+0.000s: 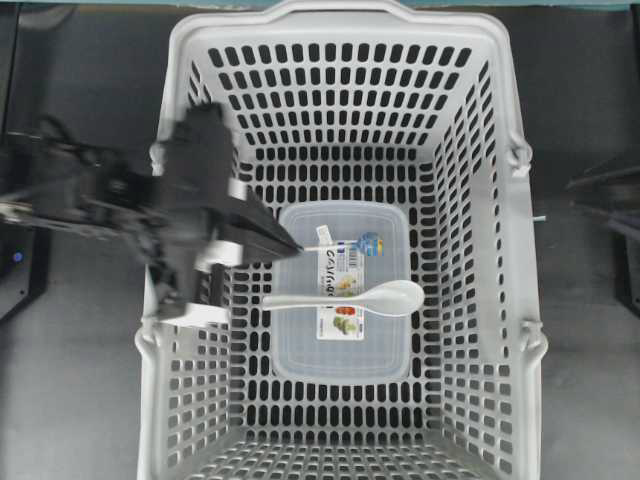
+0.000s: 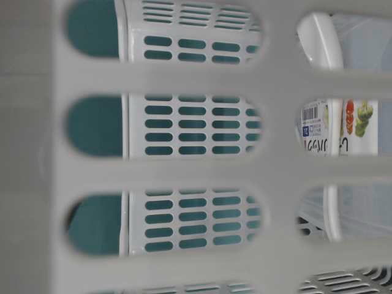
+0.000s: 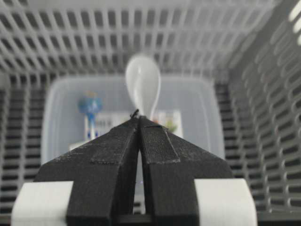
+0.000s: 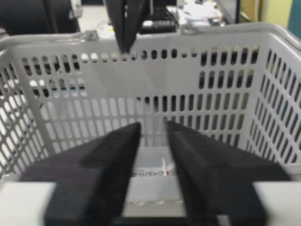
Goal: Pick up the chinese spoon from the shopping basket with the left arm.
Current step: 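Move the left gripper over the white spoon in the basket, then lower the left gripper around the spoon handle and close it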
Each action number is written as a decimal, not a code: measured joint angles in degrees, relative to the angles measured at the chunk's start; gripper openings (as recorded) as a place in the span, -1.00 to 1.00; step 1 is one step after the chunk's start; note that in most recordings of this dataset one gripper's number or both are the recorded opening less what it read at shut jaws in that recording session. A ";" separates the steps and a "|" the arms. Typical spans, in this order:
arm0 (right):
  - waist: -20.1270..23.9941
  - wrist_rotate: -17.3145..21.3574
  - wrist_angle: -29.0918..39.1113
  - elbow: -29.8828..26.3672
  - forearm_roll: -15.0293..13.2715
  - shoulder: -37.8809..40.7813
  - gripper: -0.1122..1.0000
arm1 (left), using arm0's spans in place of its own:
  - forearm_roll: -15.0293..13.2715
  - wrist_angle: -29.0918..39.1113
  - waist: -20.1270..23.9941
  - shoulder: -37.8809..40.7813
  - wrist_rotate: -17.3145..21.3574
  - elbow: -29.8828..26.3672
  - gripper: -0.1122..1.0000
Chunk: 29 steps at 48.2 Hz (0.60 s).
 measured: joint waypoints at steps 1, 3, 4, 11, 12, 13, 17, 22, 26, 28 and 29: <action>0.09 -0.18 0.00 0.00 0.00 0.00 -0.03 | 0.00 0.97 0.00 0.88 0.00 -0.97 -0.78; 0.09 -0.44 0.00 0.00 0.00 0.00 0.13 | 0.00 3.43 -0.09 2.99 0.26 -2.90 -0.70; 0.09 -0.35 0.00 -0.09 0.00 0.00 0.21 | 0.00 4.31 -0.09 3.87 0.44 -3.78 -0.63; 0.00 -0.44 -0.09 -0.09 0.00 0.00 0.53 | 0.00 10.20 -0.18 9.58 -0.26 -8.17 0.12; 0.00 -0.35 0.00 0.00 0.00 -0.09 0.54 | 0.00 11.07 -0.18 10.55 -0.53 -8.79 0.23; 0.00 -0.35 0.00 -0.09 0.00 -0.09 0.53 | 0.09 11.95 -0.18 11.51 -0.88 -9.49 0.34; -0.09 0.00 0.00 0.00 0.00 -0.18 0.51 | 0.00 15.21 -0.35 15.73 -2.29 -12.39 0.71; -0.18 0.18 0.09 -0.09 0.00 -0.35 0.51 | 0.00 18.72 -0.62 20.30 -3.43 -16.00 0.81; -0.18 0.18 0.09 0.00 -0.09 -0.62 0.51 | 0.00 21.01 -0.88 23.20 -4.13 -17.23 0.76; -0.18 0.18 0.09 0.00 0.00 -0.88 0.51 | 0.00 21.71 -1.05 24.52 -4.04 -17.67 0.77; -0.26 0.18 0.09 0.00 0.00 -0.97 0.51 | 0.09 21.97 -1.23 25.14 -4.04 -17.84 0.77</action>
